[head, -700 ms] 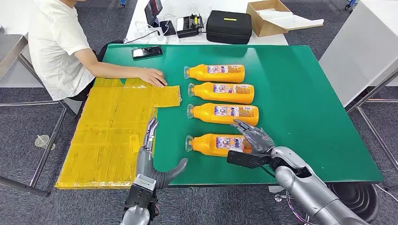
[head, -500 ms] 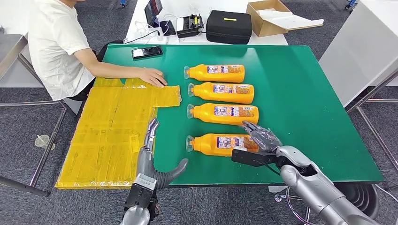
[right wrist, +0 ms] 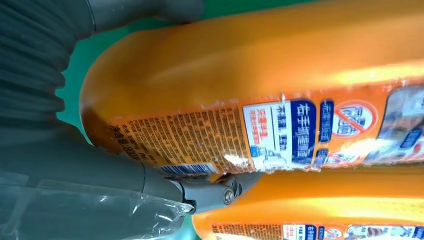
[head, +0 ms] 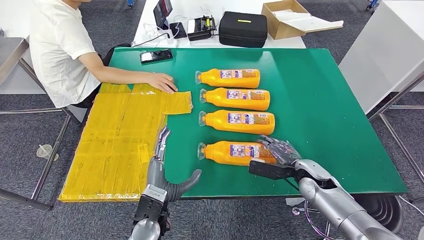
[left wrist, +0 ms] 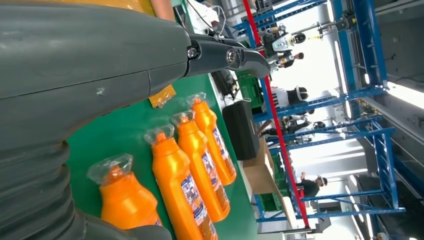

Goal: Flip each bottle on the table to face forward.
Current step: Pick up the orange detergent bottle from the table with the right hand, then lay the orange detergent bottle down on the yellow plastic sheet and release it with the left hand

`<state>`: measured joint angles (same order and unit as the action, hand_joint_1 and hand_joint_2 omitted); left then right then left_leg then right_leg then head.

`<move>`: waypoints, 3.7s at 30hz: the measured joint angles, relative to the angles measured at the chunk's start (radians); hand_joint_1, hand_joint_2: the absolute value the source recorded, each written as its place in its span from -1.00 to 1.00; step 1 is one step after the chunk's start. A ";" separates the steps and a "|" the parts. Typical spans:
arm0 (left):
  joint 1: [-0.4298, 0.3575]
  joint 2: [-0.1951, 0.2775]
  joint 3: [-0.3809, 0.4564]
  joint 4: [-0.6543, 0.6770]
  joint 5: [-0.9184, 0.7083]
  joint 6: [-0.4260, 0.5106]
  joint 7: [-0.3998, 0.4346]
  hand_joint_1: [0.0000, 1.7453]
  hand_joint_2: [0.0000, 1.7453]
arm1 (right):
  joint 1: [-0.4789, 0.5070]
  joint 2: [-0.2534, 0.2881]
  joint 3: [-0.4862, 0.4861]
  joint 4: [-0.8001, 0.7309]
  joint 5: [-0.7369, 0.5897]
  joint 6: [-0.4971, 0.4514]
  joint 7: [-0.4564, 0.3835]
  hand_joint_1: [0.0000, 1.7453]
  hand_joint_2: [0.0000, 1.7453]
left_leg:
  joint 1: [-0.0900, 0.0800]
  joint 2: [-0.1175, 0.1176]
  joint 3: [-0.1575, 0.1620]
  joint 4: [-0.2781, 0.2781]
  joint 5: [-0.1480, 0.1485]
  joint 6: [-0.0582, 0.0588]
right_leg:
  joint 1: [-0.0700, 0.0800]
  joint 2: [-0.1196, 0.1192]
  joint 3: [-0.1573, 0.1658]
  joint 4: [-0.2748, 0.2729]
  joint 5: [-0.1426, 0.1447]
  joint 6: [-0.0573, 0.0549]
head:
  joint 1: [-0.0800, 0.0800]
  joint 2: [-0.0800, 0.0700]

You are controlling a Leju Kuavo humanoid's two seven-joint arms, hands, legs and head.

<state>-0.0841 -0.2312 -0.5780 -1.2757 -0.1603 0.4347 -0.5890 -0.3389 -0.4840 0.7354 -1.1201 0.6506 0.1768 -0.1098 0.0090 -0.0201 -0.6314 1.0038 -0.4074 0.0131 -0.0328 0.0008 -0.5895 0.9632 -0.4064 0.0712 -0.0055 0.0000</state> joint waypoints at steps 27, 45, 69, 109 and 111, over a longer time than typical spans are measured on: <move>0.055 0.014 0.036 -0.042 0.558 -0.284 0.078 -1.00 1.00 | 0.251 0.250 -0.244 -0.241 -0.435 -0.110 -0.349 1.00 1.00 | 0.002 -0.001 0.004 -0.001 -0.001 -0.001 | 0.002 0.000 0.006 0.000 -0.002 -0.001 | 0.000 0.000; 0.069 0.034 0.041 -0.030 0.703 -0.523 0.166 -1.00 1.00 | 0.249 0.424 -0.246 -0.267 -0.461 0.001 -0.381 1.00 1.00 | 0.001 0.000 0.001 -0.001 -0.001 -0.001 | 0.001 0.000 0.002 0.000 -0.002 -0.001 | 0.000 0.000; -0.014 0.022 0.087 0.024 0.767 -0.613 0.181 -1.00 1.00 | 0.036 0.439 0.036 0.061 -0.356 0.073 -0.406 1.00 1.00 | 0.001 0.000 0.000 0.000 -0.001 -0.001 | 0.001 0.000 0.000 0.000 -0.001 -0.001 | 0.000 0.000; 0.038 0.052 0.134 -0.171 0.008 0.058 0.000 1.00 1.00 | 0.252 0.488 -0.388 0.002 0.130 -0.791 -0.383 -1.00 0.00 | 0.001 -0.001 -0.002 0.000 -0.001 -0.001 | 0.001 0.000 -0.001 0.000 -0.001 -0.001 | 0.000 0.000; 0.024 0.055 0.168 -0.150 -0.284 0.193 0.042 1.00 1.00 | 0.250 0.485 -0.463 -0.009 0.300 -0.791 -0.314 -1.00 1.00 | 0.001 -0.001 -0.002 0.000 0.000 0.000 | 0.001 0.000 -0.001 0.000 -0.001 -0.001 | 0.000 0.000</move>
<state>-0.0600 -0.1762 -0.4099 -1.4256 -0.4443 0.6278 -0.5466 -0.0887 0.0011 0.2726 -1.1296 0.9504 -0.6146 -0.4240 0.0101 -0.0207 -0.6336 1.0035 -0.4077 0.0128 -0.0321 0.0004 -0.5905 0.9635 -0.4075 0.0704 -0.0053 0.0000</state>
